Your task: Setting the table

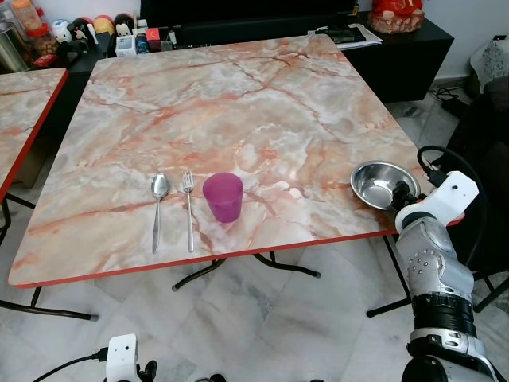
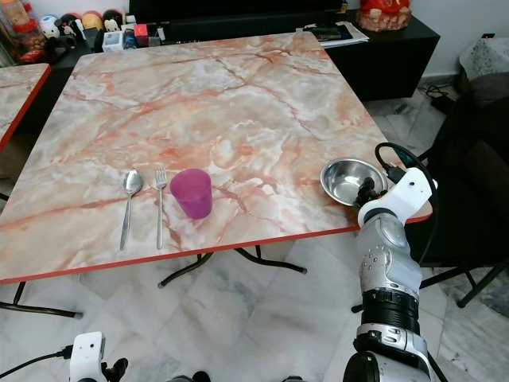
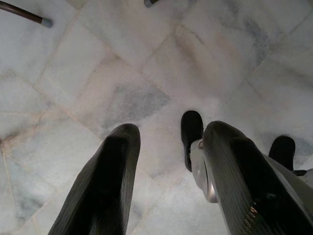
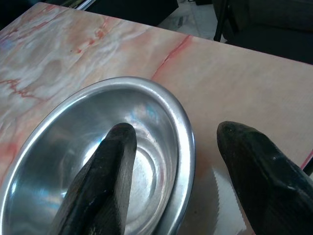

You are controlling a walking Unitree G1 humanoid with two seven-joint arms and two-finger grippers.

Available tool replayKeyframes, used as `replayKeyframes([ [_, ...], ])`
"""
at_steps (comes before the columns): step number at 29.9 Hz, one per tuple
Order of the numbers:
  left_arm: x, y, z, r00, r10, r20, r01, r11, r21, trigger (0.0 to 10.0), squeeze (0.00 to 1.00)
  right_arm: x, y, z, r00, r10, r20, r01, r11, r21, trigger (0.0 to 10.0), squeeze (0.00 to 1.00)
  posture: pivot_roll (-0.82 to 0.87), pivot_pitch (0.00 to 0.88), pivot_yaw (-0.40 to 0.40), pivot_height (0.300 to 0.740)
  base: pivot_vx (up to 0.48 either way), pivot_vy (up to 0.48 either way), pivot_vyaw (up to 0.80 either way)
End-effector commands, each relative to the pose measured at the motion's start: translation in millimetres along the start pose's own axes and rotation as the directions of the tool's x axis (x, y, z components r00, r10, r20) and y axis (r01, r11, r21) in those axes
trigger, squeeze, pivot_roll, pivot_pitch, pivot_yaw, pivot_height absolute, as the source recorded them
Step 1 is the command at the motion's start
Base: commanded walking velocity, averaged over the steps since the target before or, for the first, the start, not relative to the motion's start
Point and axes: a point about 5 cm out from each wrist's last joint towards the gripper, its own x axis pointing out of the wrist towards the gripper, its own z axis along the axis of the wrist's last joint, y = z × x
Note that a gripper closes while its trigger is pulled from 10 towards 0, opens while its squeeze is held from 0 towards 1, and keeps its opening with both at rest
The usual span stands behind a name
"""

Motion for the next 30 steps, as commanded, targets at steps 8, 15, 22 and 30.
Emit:
replayKeyframes([
  [8,-6.3,10.1,-15.5,0.999,0.026,-0.04,-0.026,1.0,-0.004,10.0,0.0,4.3,-0.7,-1.1,1.0,-0.012,-0.008,0.012,1.0,0.023,10.0,0.0,-0.08,0.156,0.033,0.74,0.0,0.0,0.0],
  [15,-3.7,7.0,-10.3,0.999,0.021,-0.037,-0.021,1.0,-0.003,10.0,0.0,5.8,-0.5,-0.9,1.0,-0.01,-0.007,0.011,0.999,0.04,9.7,0.0,-0.08,0.149,0.032,0.74,0.0,0.0,0.0],
  [22,-6.8,15.1,-14.4,0.998,0.031,-0.048,-0.031,1.0,-0.002,10.0,0.0,6.8,1.5,1.6,1.0,0.0,0.005,0.0,0.999,0.047,0.0,0.0,-0.07,0.143,0.03,0.74,0.0,0.0,0.0],
  [30,-6.5,5.6,-20.2,0.998,0.018,-0.059,-0.018,1.0,0.0,10.0,0.0,6.9,4.0,0.6,1.0,0.008,0.004,-0.008,0.999,0.05,0.0,0.0,-0.07,0.137,0.028,0.74,0.0,0.0,0.0],
])
